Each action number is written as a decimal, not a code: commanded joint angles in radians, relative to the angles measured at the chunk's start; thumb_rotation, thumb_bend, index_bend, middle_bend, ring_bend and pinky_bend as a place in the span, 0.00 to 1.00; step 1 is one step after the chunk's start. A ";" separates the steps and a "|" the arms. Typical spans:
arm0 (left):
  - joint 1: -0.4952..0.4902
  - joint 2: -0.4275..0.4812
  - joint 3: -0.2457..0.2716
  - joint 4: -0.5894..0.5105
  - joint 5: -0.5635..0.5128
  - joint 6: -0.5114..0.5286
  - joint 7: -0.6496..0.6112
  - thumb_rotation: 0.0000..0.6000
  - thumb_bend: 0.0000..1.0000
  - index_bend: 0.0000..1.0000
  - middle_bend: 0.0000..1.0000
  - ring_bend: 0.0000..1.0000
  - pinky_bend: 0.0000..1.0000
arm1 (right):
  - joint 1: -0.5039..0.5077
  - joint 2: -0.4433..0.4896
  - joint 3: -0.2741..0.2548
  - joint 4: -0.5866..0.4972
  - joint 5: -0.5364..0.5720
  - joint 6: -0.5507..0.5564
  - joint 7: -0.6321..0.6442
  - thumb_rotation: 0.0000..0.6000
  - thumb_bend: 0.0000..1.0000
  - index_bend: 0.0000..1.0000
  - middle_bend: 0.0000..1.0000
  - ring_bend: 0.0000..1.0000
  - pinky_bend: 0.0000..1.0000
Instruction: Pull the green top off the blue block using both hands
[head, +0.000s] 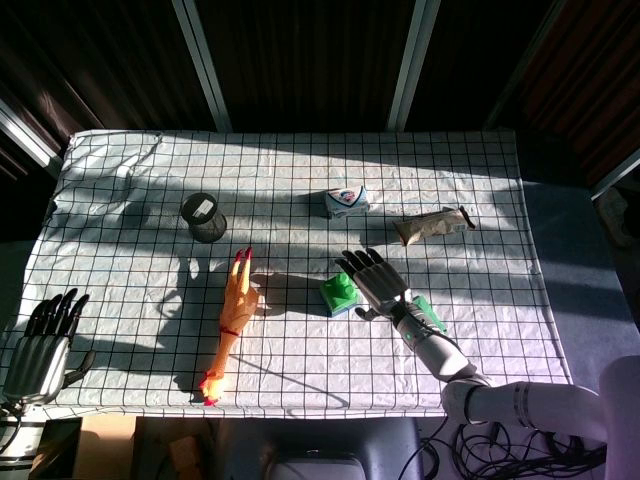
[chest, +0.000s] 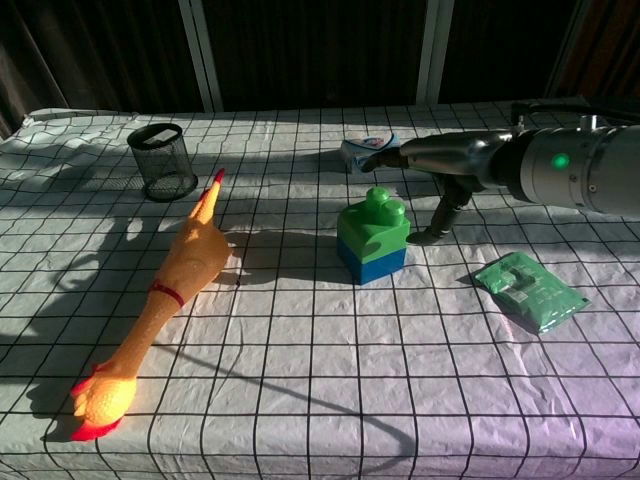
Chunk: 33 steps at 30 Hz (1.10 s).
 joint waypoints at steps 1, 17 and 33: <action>0.001 0.000 0.001 0.000 0.001 0.002 -0.001 1.00 0.33 0.00 0.00 0.00 0.09 | 0.008 -0.008 -0.003 0.011 0.008 0.000 0.007 1.00 0.22 0.00 0.00 0.00 0.00; -0.004 0.001 0.002 0.010 0.016 0.008 -0.022 1.00 0.33 0.00 0.00 0.00 0.09 | 0.032 -0.083 -0.018 0.101 -0.045 0.005 0.062 1.00 0.22 0.21 0.17 0.00 0.00; -0.006 0.004 0.005 0.010 0.014 0.003 -0.033 1.00 0.33 0.00 0.00 0.00 0.09 | 0.031 -0.131 -0.027 0.149 -0.058 0.045 0.061 1.00 0.22 0.42 0.33 0.10 0.12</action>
